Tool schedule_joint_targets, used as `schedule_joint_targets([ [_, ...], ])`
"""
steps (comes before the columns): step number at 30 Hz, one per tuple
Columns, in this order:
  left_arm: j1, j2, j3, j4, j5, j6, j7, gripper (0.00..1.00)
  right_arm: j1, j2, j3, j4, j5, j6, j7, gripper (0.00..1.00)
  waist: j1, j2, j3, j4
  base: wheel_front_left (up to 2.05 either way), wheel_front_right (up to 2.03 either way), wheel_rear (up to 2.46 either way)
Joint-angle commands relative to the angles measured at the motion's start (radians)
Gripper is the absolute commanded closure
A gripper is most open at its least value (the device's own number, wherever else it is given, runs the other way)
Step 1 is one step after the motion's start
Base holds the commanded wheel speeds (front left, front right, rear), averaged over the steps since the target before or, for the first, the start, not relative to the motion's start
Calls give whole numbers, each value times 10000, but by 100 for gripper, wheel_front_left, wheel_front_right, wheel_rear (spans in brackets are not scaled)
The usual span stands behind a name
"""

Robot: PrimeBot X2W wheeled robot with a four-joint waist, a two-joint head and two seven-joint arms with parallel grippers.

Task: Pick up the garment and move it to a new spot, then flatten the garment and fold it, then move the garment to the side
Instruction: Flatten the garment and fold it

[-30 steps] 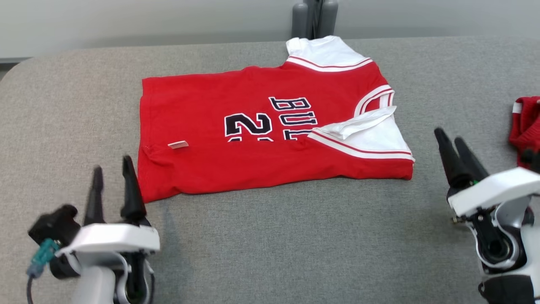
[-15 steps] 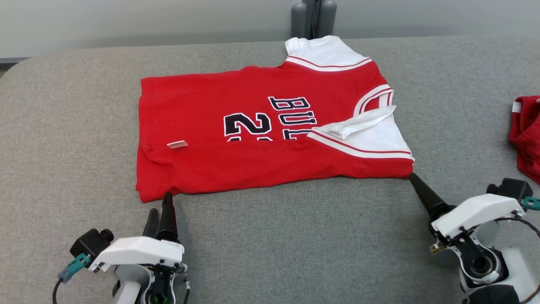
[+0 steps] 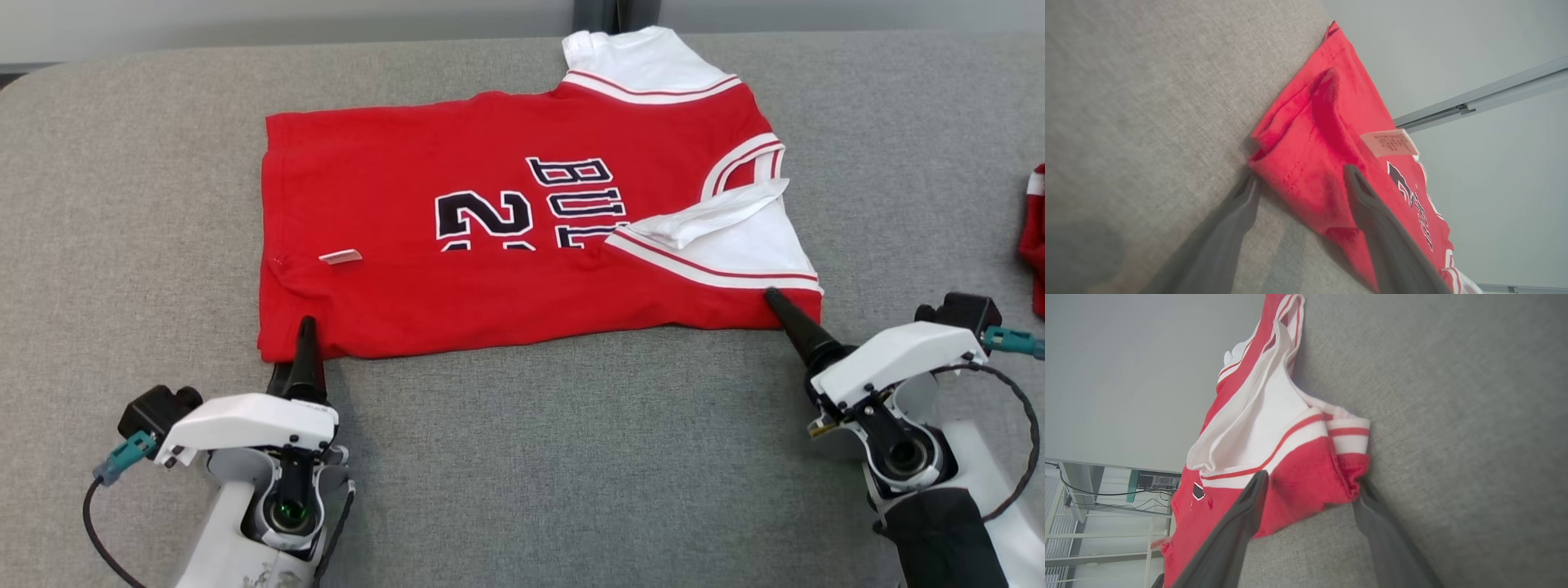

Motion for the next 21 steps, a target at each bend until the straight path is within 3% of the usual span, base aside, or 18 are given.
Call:
schedule_joint_targets([
  [1,-116,-88,-109,290,-135,-135,125,0,-51,10,75,258,93,3,-58,0,0,-1,88,13,0,0,0],
  [11,-969,-130,-471,1073,12,-439,-153,2,-735,56,309,913,379,3,-352,0,0,-1,394,25,0,0,0],
  [12,-1012,-130,-467,1144,14,-451,-191,27,-769,60,329,939,381,3,-369,0,0,-1,404,27,0,0,0],
  [13,-1034,-128,-450,1217,12,-500,-231,62,-790,62,348,959,395,3,-383,0,0,-1,409,31,0,0,0],
  [14,-1048,-122,-418,1294,14,-531,-277,85,-806,62,367,975,413,3,-398,38,0,-1,413,34,0,0,0],
  [15,-1073,-113,-398,1363,33,-530,-313,100,-819,70,380,984,427,3,-424,62,0,-1,417,39,0,0,0],
  [16,-1104,-106,-390,1434,42,-549,-344,100,-820,77,396,972,433,3,-455,100,0,-1,420,45,0,0,0],
  [21,-1167,-84,-421,1637,63,-672,-446,100,-773,78,414,964,410,3,-485,100,0,-1,406,72,0,0,0],
])
